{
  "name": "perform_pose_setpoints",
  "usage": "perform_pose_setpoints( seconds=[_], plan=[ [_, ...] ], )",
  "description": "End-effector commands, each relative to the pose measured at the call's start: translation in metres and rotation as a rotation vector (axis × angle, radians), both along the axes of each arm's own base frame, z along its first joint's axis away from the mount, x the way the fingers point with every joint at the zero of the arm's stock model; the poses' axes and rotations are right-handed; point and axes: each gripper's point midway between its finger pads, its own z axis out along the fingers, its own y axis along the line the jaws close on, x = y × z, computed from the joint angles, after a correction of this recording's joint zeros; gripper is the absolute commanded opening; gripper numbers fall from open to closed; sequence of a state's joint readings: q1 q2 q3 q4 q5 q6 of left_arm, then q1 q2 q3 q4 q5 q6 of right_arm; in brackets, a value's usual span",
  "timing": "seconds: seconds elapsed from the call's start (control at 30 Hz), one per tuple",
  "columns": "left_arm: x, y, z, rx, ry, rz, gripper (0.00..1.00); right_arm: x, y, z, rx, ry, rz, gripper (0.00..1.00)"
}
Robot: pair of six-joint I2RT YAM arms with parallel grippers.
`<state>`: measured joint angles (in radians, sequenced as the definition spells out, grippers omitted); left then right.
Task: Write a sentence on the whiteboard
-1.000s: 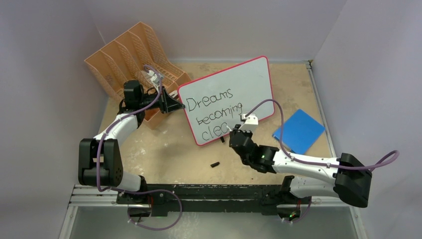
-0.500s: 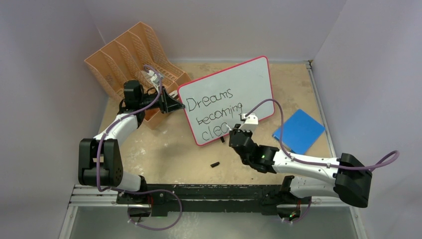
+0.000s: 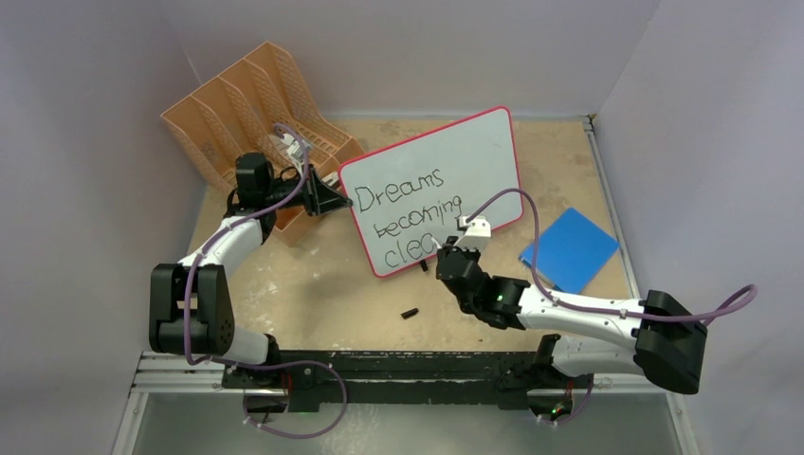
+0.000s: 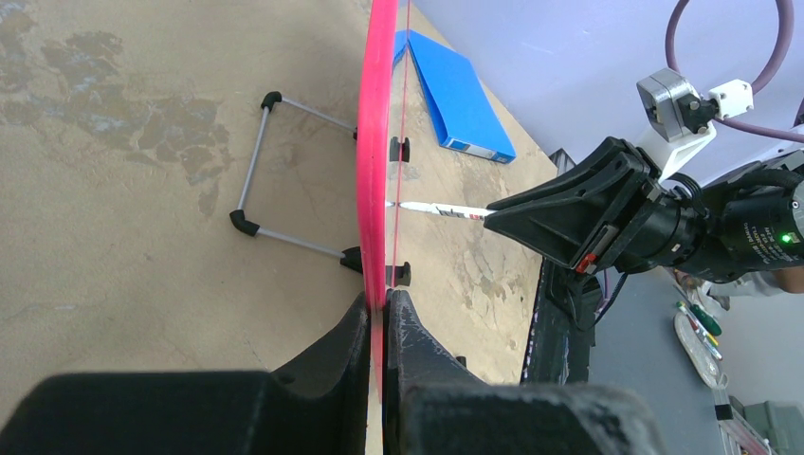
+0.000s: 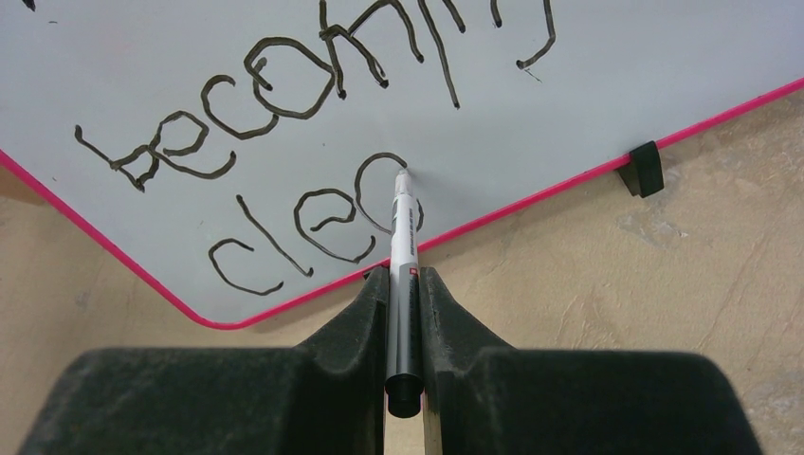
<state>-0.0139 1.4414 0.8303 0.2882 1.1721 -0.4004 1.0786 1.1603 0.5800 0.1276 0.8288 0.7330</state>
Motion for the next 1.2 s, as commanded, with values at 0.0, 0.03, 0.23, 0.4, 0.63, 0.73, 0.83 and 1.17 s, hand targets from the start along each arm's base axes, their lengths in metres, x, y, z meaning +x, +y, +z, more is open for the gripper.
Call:
perform_pose_setpoints(
  seconds=[0.0,0.03,0.23,0.4,0.63,0.73,0.83,1.17],
  plan=[
    [0.004,0.002,0.018,0.002,-0.082,-0.003,0.0,0.008,-0.004,0.009,0.02,-0.043,-0.046,0.0],
    [0.004,0.002,0.018,0.003,-0.081,-0.003,0.0,0.009,-0.005,0.009,0.021,-0.044,-0.048,0.0],
    [0.004,0.002,0.018,0.003,-0.08,-0.003,0.0,0.009,-0.003,0.008,0.015,-0.037,-0.04,0.0],
    [0.005,0.002,0.018,0.003,-0.081,-0.002,0.0,0.006,-0.003,0.001,0.01,-0.012,-0.03,0.0],
    [0.004,0.002,0.018,0.002,-0.079,-0.004,0.0,0.001,-0.002,-0.014,-0.007,0.044,-0.021,0.0],
    [0.004,0.002,0.019,0.002,-0.083,-0.004,0.0,-0.002,-0.003,-0.019,-0.009,0.067,-0.027,0.0],
    [0.005,0.002,0.018,0.002,-0.082,-0.004,0.0,-0.004,-0.005,-0.023,-0.013,0.085,-0.028,0.0],
    [0.004,0.003,0.018,0.003,-0.082,-0.003,0.0,-0.004,-0.012,-0.027,-0.018,0.094,-0.086,0.0]
  ],
)
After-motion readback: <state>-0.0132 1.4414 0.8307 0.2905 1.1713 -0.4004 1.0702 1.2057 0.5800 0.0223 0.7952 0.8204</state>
